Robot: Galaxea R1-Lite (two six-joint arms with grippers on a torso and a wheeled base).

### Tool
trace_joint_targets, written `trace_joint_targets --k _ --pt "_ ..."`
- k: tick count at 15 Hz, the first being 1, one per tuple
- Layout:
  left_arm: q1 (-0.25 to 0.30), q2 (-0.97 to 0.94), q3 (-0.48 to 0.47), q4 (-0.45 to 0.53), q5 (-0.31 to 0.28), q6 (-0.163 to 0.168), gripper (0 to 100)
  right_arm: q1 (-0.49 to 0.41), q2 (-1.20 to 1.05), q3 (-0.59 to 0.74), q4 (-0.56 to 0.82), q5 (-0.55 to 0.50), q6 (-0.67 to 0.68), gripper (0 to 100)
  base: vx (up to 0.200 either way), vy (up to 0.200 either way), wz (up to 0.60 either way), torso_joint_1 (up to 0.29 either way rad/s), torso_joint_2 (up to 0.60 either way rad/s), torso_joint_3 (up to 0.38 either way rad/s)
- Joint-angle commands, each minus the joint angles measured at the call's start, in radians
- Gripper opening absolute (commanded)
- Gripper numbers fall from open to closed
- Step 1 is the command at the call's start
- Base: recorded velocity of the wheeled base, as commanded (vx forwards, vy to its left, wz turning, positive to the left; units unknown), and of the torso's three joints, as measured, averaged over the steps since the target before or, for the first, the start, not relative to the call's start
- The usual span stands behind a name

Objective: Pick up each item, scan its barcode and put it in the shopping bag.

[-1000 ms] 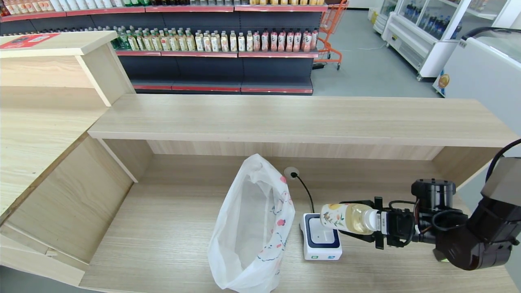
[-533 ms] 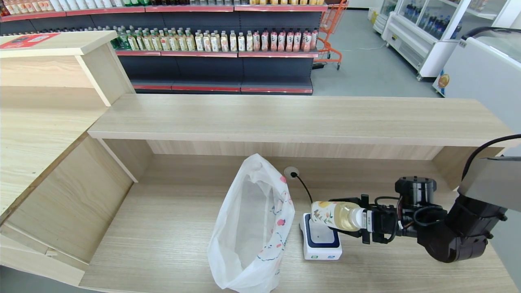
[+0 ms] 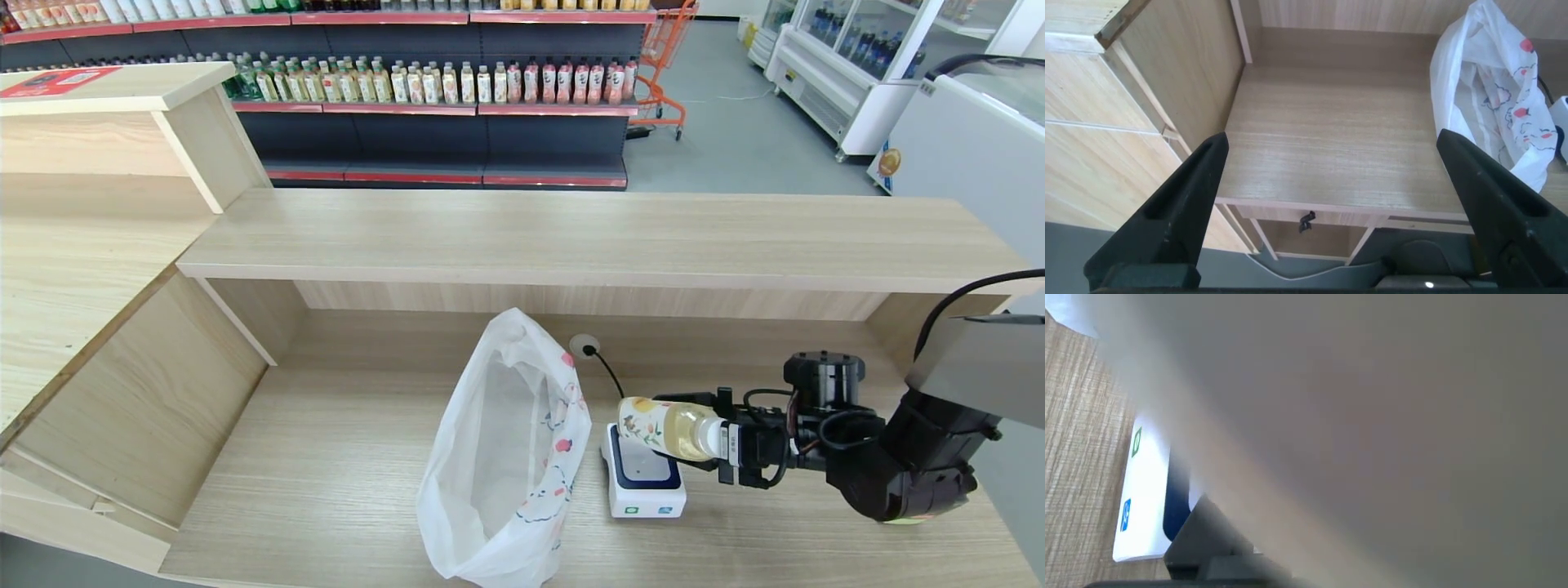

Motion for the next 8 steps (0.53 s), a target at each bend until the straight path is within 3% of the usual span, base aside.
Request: trace_joint_targets --k 1,8 --pt "0.0 0.0 0.0 0.0 0.0 0.0 100 0.003 0.004 0.0 0.004 -0.003 -0.002 0 0.0 0.0 0.0 0.0 0.0 0.0" --pt "0.0 0.0 0.0 0.0 0.0 0.0 100 0.001 -0.082 0.044 0.009 0.003 0.001 0 0.0 0.0 0.0 0.0 0.0 0.0"
